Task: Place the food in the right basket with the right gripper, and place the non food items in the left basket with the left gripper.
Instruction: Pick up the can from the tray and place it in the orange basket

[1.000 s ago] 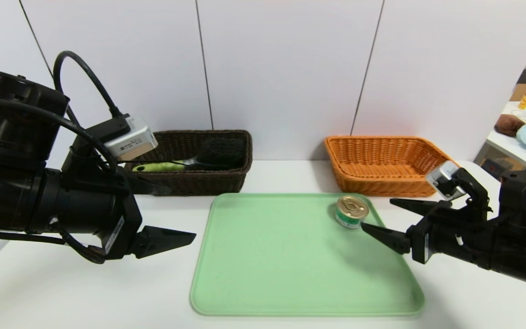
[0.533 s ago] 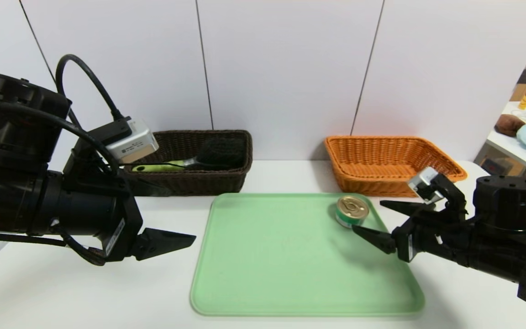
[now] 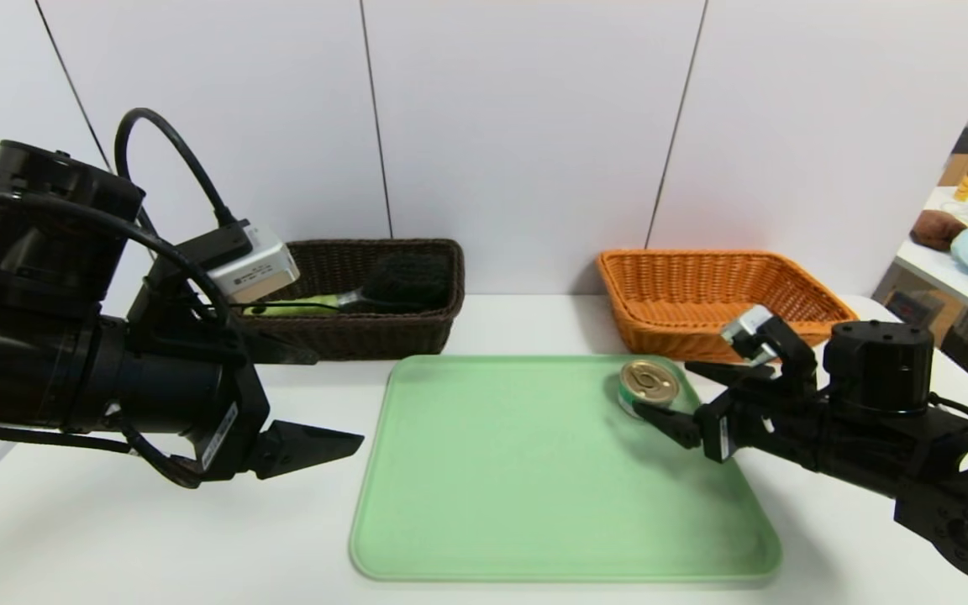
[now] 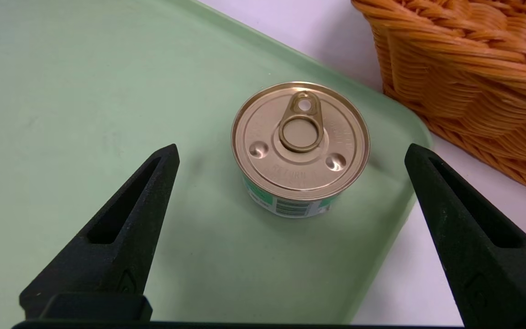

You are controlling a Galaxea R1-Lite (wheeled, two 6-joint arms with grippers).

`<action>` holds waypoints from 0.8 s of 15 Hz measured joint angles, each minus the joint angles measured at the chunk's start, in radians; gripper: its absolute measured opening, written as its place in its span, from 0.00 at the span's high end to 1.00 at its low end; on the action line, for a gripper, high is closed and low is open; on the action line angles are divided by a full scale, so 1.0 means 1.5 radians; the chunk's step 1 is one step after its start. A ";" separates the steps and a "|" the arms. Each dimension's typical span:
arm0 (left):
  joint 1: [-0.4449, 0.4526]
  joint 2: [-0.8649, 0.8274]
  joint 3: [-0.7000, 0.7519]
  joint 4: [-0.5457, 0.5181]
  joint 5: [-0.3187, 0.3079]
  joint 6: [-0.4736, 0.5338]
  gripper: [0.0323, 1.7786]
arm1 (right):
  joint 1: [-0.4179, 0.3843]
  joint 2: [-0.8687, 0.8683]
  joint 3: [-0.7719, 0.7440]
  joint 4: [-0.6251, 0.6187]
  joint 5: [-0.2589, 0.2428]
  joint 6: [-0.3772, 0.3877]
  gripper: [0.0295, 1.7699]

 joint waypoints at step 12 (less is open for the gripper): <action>0.001 0.009 0.001 -0.013 0.000 -0.001 0.05 | 0.000 0.068 -0.042 0.000 0.001 0.000 0.03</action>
